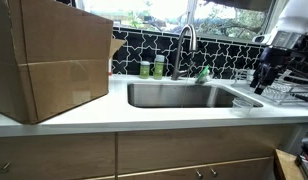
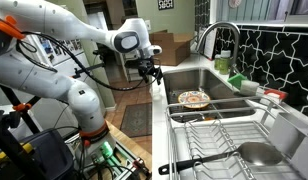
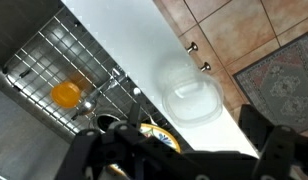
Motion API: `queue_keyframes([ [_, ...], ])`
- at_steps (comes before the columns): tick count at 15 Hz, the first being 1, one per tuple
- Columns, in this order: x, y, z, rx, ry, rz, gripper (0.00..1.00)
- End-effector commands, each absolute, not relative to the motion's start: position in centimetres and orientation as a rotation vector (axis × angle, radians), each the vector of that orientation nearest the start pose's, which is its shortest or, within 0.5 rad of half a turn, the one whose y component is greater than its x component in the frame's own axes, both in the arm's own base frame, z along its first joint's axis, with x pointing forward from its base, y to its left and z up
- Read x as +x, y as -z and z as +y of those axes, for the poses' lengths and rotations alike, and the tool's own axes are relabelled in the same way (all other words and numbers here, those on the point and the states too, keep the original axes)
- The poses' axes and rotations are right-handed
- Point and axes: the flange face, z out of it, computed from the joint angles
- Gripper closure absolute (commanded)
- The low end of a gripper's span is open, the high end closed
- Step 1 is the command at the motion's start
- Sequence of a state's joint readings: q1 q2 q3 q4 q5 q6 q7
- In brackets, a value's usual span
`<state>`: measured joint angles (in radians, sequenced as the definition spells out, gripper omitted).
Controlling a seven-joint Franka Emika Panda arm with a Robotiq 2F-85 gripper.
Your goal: Rinse the plate in the sink and put it on the dish rack
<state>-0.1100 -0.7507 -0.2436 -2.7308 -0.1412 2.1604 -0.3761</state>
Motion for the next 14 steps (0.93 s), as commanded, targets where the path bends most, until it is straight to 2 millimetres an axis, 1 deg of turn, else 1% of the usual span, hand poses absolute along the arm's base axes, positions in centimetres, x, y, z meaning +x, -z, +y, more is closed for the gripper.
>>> queue_keyframes([
  [1, 35.8, -48.9, -11.7, -3.056, 0.415, -0.085, 0.00],
  [3, 38.6, -51.3, -11.3, -3.016, 0.446, 0.052, 0.00],
  [4, 40.2, -52.2, -11.4, -3.012, 0.466, 0.162, 0.00],
  [6, 43.9, -53.2, -11.7, -2.997, 0.486, 0.321, 0.00],
  [7, 45.8, -53.3, -11.8, -3.001, 0.503, 0.400, 0.00],
  [9, 49.3, -52.9, -12.0, -3.013, 0.506, 0.551, 0.00],
  [12, 55.0, -50.5, -12.2, -3.027, 0.475, 0.772, 0.00],
  [14, 57.7, -49.2, -12.2, -3.048, 0.445, 0.921, 0.00],
])
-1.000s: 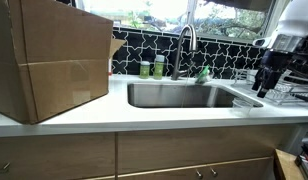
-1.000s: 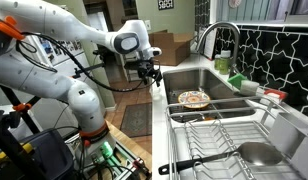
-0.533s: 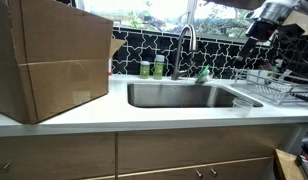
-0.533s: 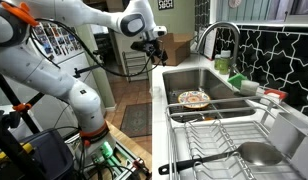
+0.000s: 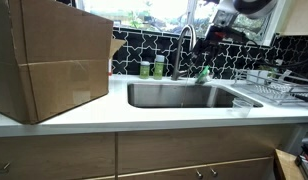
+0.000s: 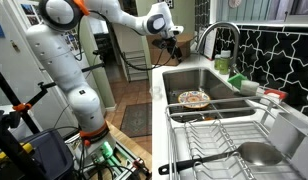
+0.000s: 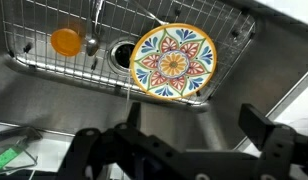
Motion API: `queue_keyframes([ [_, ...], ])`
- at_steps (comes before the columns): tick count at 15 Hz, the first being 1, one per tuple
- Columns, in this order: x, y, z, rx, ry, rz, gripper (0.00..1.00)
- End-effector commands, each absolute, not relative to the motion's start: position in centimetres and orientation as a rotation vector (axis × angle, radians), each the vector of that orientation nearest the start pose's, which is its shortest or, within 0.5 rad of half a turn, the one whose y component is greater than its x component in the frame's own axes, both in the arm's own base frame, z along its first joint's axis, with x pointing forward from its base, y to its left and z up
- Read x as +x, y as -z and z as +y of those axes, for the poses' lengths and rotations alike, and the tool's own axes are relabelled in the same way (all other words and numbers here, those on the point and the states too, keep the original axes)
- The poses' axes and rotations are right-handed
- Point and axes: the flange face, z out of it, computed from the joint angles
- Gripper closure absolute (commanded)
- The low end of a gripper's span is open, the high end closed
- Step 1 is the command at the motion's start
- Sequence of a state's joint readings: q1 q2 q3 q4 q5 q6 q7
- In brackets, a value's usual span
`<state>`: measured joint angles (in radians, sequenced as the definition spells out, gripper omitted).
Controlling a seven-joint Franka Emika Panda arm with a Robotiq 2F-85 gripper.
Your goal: Rinse the plate in the sink and put it on the dish rack
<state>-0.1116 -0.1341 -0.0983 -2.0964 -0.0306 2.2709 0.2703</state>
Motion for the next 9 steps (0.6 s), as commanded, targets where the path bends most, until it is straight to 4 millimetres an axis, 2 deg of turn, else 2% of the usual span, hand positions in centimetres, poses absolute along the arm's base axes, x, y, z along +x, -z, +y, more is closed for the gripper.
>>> queue_keyframes([
  [1, 54.7, -50.3, -11.7, -3.035, 0.470, 0.787, 0.00],
  [2, 56.1, -49.5, -11.7, -3.042, 0.461, 0.838, 0.00],
  [4, 57.7, -48.6, -11.8, -3.044, 0.453, 0.878, 0.00],
  [9, 58.0, -49.2, -12.2, -3.037, 0.470, 0.891, 0.00],
])
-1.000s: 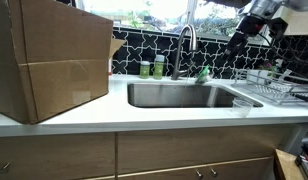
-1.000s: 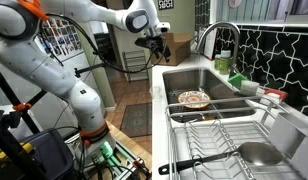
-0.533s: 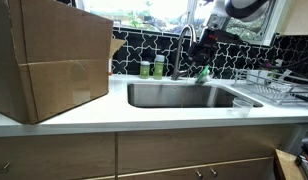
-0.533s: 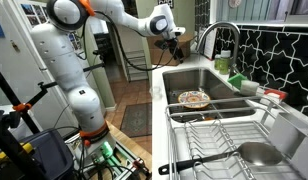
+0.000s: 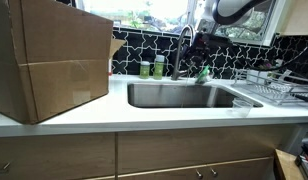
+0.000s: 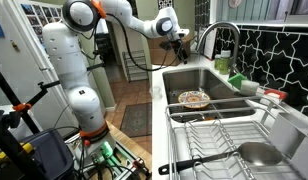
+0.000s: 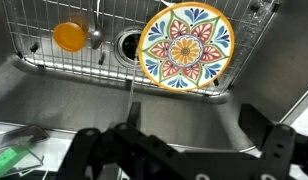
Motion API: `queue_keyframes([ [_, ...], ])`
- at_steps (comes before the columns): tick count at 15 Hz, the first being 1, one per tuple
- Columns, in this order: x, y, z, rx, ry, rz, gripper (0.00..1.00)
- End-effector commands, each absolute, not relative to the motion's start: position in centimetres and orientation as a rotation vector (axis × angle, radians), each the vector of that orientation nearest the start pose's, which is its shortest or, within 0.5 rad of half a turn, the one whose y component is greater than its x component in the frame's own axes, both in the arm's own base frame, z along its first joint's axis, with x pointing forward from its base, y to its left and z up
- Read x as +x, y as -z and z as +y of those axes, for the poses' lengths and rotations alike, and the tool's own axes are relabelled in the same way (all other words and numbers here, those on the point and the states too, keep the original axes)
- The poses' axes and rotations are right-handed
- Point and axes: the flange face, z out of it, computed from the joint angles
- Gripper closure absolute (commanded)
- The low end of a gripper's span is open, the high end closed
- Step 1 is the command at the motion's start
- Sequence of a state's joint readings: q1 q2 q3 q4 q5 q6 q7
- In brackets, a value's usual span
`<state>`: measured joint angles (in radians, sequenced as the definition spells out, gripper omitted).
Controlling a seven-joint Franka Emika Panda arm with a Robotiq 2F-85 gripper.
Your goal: Rinse the plate in the sink and put it on the dish rack
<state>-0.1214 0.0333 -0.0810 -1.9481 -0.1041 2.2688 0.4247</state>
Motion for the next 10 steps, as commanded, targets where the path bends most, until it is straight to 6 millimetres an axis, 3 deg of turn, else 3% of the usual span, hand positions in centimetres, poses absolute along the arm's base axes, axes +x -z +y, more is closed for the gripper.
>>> queue_keyframes([
  [1, 58.0, -49.2, -12.2, -3.037, 0.470, 0.892, 0.00],
  [5, 58.0, -49.2, -12.2, -3.037, 0.470, 0.892, 0.00],
  [10, 61.9, -47.7, -2.4, -3.218, 0.434, 0.869, 0.00],
])
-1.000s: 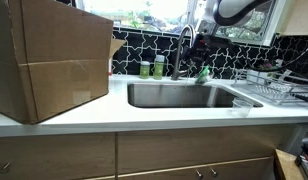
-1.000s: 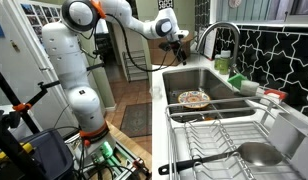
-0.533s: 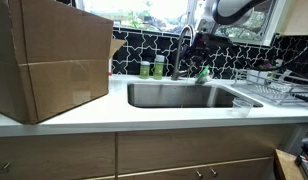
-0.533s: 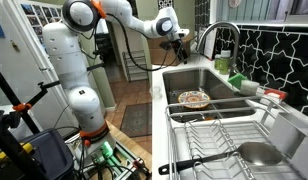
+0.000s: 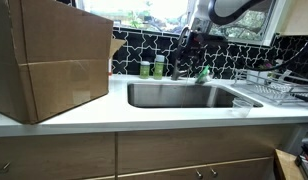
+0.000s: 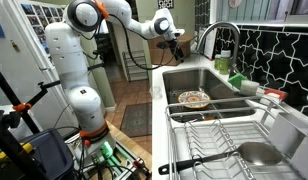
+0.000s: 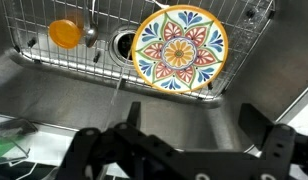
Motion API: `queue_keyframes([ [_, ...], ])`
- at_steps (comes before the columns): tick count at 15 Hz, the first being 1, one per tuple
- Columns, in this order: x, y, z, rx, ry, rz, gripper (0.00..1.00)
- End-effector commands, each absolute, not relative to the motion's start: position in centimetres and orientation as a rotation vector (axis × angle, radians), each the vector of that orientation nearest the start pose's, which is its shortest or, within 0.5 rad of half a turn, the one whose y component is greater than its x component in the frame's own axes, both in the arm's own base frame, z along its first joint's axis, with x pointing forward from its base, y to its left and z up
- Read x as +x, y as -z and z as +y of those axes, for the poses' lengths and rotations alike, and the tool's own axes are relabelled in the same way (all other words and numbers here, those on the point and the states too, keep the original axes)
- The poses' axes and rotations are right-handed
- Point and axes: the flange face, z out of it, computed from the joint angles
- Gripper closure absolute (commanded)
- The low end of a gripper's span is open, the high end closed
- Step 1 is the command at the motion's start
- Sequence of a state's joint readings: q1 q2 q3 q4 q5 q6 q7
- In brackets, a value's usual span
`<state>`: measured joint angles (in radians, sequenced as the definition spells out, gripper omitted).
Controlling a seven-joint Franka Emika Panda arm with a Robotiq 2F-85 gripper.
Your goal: Rinse the plate in the sink and put it on the dish rack
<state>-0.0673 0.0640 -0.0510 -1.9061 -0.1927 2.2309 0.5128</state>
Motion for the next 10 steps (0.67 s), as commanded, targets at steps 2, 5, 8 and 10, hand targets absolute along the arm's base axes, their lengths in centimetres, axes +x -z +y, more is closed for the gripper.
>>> queue_keyframes([
  [2, 63.1, -46.4, 1.1, -3.329, 0.400, 0.914, 0.00],
  [5, 64.4, -43.5, 5.3, -3.487, 0.298, 0.954, 0.00],
  [8, 65.7, -40.4, 5.7, -3.619, 0.235, 0.955, 0.00],
  [10, 67.4, -38.1, 5.2, -3.690, 0.345, 0.864, 0.00],
])
